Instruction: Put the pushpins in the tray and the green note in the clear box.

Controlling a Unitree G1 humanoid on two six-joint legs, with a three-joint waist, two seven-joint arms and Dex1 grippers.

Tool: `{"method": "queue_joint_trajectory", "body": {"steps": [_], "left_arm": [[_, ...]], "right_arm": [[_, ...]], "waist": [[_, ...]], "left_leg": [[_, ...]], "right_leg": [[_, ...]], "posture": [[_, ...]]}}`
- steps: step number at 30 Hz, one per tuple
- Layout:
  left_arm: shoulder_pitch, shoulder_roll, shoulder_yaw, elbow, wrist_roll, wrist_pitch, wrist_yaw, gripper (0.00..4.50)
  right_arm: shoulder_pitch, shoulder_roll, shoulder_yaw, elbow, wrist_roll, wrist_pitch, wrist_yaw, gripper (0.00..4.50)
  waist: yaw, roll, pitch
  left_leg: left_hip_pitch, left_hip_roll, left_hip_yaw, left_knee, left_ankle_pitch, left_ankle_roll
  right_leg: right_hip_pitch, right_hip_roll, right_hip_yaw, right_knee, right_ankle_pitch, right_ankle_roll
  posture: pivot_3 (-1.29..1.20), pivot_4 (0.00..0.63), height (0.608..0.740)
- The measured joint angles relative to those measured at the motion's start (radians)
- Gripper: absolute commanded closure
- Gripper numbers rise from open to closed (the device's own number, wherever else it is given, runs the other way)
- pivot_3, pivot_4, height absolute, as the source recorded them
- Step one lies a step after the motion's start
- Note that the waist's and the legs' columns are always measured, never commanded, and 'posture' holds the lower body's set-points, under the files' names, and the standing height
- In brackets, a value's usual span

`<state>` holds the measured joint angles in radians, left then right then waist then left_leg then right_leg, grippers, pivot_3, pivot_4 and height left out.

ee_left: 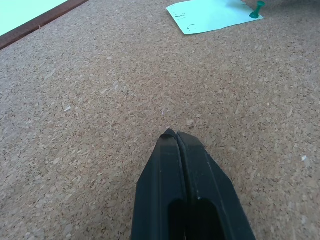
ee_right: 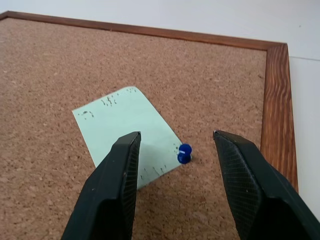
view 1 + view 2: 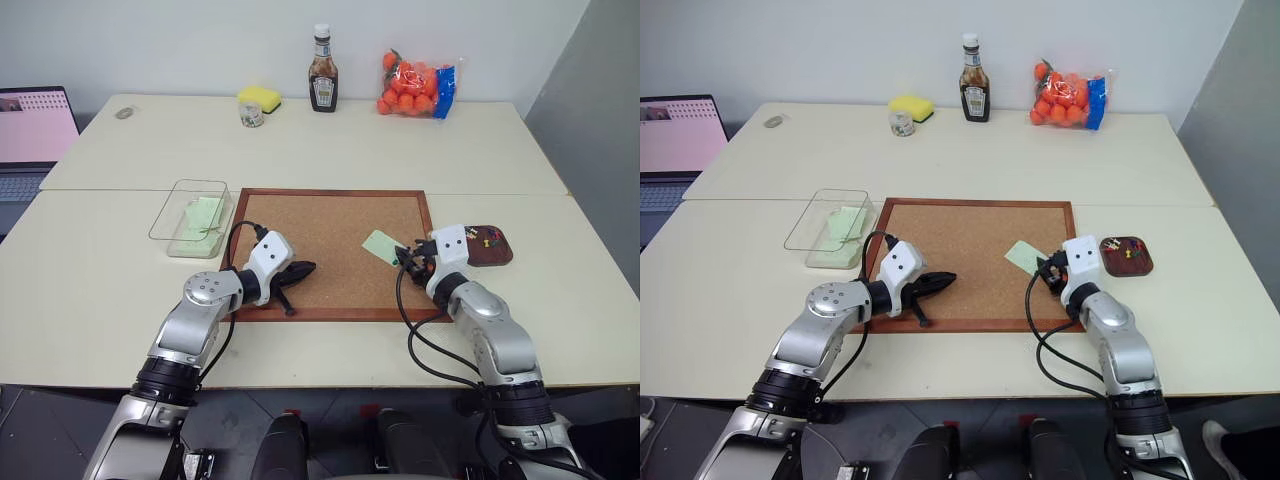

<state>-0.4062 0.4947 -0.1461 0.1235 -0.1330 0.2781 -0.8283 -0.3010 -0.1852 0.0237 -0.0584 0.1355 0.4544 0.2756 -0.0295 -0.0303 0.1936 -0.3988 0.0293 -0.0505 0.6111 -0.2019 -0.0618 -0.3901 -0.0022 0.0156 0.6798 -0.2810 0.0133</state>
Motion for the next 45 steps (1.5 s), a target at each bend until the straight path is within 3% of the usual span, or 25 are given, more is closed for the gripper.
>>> {"method": "queue_joint_trajectory", "body": {"steps": [2,14,45], "left_arm": [[0.0,0.0,0.0,0.0,0.0,0.0,0.0,4.5],[0.0,0.0,0.0,0.0,0.0,0.0,0.001,4.5],[0.001,0.003,-0.002,-0.001,0.001,-0.002,-0.001,4.5]], "right_arm": [[0.0,0.001,0.0,0.008,0.0,-0.009,-0.001,2.06],[0.0,0.007,-0.004,0.027,0.0,-0.024,-0.008,4.47],[0.021,0.009,-0.069,-0.057,0.066,-0.097,0.028,4.47]], "waist": [[0.0,0.0,0.0],[0.0,0.0,0.0],[0.0,0.0,0.0]], "left_leg": [[0.0,0.0,0.0,0.0,0.0,0.0],[0.0,0.0,0.0,0.0,0.0,0.0],[0.0,0.0,0.0,0.0,0.0,0.0]], "right_leg": [[0.0,0.0,0.0,0.0,0.0,0.0],[0.0,0.0,0.0,0.0,0.0,0.0],[0.0,0.0,0.0,0.0,0.0,0.0]], "posture": [[0.0,0.15,0.74],[0.0,0.15,0.74],[0.0,0.15,0.74]]}}
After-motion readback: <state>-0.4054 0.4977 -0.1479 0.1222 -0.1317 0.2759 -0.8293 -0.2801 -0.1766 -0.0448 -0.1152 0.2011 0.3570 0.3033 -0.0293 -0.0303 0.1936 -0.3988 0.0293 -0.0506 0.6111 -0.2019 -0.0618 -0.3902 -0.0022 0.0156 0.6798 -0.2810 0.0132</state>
